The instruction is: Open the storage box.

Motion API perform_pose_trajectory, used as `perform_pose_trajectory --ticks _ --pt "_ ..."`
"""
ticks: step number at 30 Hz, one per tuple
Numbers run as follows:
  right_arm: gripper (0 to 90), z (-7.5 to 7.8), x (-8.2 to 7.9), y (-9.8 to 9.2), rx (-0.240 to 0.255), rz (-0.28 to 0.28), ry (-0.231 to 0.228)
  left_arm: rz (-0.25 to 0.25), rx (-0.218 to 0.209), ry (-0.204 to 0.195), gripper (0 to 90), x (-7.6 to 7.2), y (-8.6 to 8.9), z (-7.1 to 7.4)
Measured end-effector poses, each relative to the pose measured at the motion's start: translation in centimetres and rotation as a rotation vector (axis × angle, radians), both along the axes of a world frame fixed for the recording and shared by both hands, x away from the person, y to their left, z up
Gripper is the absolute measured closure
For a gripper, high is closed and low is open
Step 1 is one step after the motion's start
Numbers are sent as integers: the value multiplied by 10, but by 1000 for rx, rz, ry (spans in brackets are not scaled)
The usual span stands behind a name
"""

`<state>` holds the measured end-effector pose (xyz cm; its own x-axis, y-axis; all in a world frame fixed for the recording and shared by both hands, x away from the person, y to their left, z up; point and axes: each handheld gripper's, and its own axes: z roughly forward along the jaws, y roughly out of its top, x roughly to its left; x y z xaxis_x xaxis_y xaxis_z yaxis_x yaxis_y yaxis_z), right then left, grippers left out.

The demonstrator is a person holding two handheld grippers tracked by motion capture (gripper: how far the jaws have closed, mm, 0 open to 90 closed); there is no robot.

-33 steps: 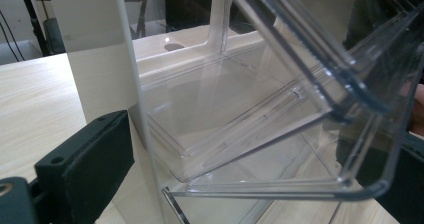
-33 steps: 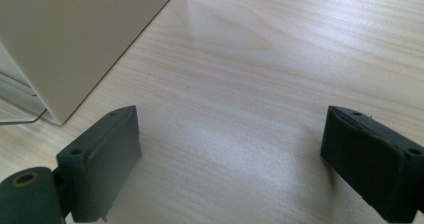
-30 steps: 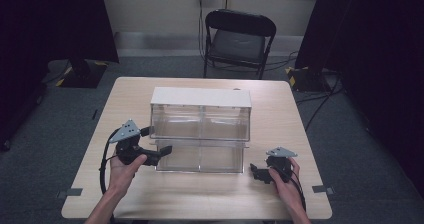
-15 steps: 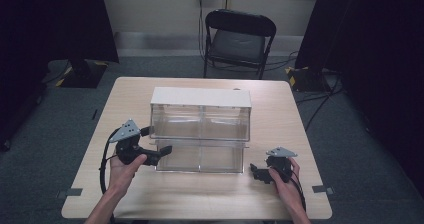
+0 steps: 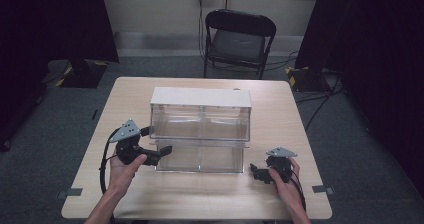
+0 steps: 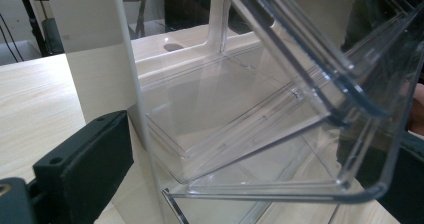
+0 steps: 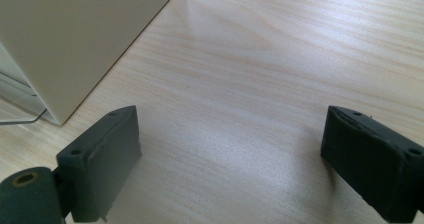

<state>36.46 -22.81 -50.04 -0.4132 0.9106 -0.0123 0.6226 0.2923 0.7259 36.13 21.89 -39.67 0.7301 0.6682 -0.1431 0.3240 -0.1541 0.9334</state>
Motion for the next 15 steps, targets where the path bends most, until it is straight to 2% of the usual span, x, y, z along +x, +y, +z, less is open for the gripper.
perform_pose_trajectory --ticks 15 --pt "83 0 0 0 0 0 0 -2 2 -1 6 0 0 0"
